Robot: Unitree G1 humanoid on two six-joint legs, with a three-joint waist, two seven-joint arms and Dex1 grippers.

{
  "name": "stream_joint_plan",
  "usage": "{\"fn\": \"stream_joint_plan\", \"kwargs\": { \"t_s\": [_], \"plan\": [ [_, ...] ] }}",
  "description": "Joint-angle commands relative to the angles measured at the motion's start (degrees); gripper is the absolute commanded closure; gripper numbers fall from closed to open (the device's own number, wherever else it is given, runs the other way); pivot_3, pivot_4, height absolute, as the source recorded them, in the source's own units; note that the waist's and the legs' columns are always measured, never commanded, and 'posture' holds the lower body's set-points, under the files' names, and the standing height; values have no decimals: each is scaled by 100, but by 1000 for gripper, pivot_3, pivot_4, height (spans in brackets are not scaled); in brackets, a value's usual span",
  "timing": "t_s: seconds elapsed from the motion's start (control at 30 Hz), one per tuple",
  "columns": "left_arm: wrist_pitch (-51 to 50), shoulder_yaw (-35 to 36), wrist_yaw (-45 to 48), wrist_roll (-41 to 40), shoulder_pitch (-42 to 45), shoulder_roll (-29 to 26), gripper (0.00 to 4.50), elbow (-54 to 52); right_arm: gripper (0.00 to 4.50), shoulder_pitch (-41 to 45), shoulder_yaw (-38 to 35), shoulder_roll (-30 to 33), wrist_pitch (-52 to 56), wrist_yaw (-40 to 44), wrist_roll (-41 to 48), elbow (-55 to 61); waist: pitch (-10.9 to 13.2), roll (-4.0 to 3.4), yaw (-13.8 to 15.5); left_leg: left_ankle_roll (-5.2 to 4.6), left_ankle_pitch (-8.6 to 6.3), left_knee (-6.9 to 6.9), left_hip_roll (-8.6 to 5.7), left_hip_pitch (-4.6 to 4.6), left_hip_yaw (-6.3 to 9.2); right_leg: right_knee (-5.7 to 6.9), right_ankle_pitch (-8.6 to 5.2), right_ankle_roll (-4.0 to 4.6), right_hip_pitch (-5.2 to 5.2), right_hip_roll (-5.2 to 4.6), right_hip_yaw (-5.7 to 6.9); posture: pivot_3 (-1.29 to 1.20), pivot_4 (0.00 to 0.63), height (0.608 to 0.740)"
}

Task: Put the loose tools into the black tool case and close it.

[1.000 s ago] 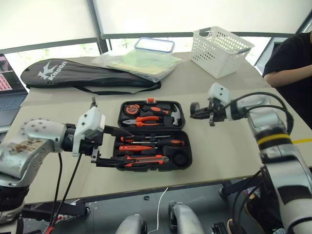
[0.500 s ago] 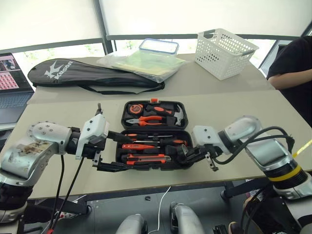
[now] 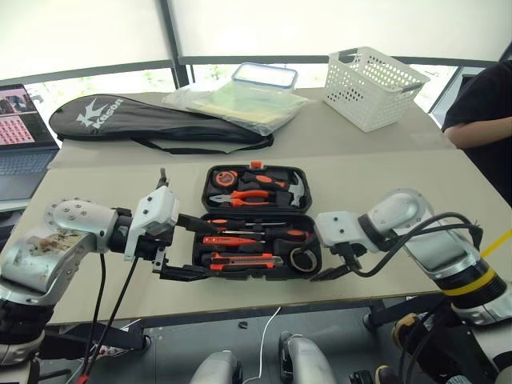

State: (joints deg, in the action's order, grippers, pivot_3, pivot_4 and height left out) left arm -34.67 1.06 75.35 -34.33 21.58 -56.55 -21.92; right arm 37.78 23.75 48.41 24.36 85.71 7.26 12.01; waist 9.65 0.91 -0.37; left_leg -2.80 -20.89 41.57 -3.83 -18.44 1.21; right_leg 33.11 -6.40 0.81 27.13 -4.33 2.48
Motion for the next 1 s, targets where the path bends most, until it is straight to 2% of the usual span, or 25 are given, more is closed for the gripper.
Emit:
{"fn": "stream_joint_plan", "kwargs": {
  "t_s": [0.03,0.2,0.23,0.27,0.33,0.43,0.6,0.67,0.7,0.8,1.0],
  "plan": [
    [234,128,-59,91,-68,7,0,79,308,318,-578,54,516,-4,533,274,0,0,-4,0,0,1,0,1,0,1,0,0,0,0,0,0,150,740],
    [310,346,-603,446,-450,50,0,575,308,164,-1671,-48,1468,-894,1137,-17,0,0,-12,1,0,2,5,3,1,2,0,1,0,-2,-4,0,150,740],
    [327,412,-666,455,-519,61,0,643,816,90,-1832,-55,1581,-1029,1211,-44,0,0,-11,1,0,-1,6,2,1,1,0,1,0,-2,-4,0,150,740],
    [357,522,-771,483,-635,84,257,756,984,-68,-2035,-7,1624,-1155,1250,-98,0,0,-10,1,0,-3,6,1,1,0,0,1,0,-1,-3,0,150,740],
    [439,698,-1010,600,-809,152,657,1027,1597,-382,-2309,89,1569,-1416,1185,-229,0,0,10,0,0,-6,7,1,2,1,0,1,1,-2,-3,0,150,740],
    [701,767,-1497,974,-850,320,1811,1614,2686,-711,-2520,48,1415,-1927,1021,-554,0,0,37,-1,0,-14,4,1,2,1,0,0,1,-3,-1,0,150,740],
    [1167,352,-1898,1670,-495,613,3711,2517,4435,-937,-2400,-178,924,-2391,803,-1038,0,0,49,-1,0,-10,2,7,-8,3,2,1,1,-4,-6,0,150,740],
    [1302,218,-1919,1833,-386,696,4380,2698,4500,-931,-2341,-242,783,-2452,746,-1165,-1,0,50,-1,0,-10,2,8,-11,5,2,1,1,-4,-7,0,150,740],
    [1413,61,-1931,1984,-305,758,4452,2810,4500,-903,-2257,-324,628,-2516,649,-1266,-1,0,49,-1,0,-10,2,7,-11,4,2,1,1,-3,-7,0,150,740],
    [1889,-411,-2066,2598,-115,832,4452,3113,4500,-799,-1982,-517,222,-2670,365,-1497,-1,0,34,-1,0,-11,3,8,-14,3,3,0,1,-4,-8,0,150,740],
    [1812,-551,-1951,2467,118,1374,4452,2961,4500,-552,-1575,-895,-214,-2683,136,-1660,-2,1,38,-2,1,0,2,5,-17,5,4,-1,1,-7,-10,0,150,740]
  ]
}}
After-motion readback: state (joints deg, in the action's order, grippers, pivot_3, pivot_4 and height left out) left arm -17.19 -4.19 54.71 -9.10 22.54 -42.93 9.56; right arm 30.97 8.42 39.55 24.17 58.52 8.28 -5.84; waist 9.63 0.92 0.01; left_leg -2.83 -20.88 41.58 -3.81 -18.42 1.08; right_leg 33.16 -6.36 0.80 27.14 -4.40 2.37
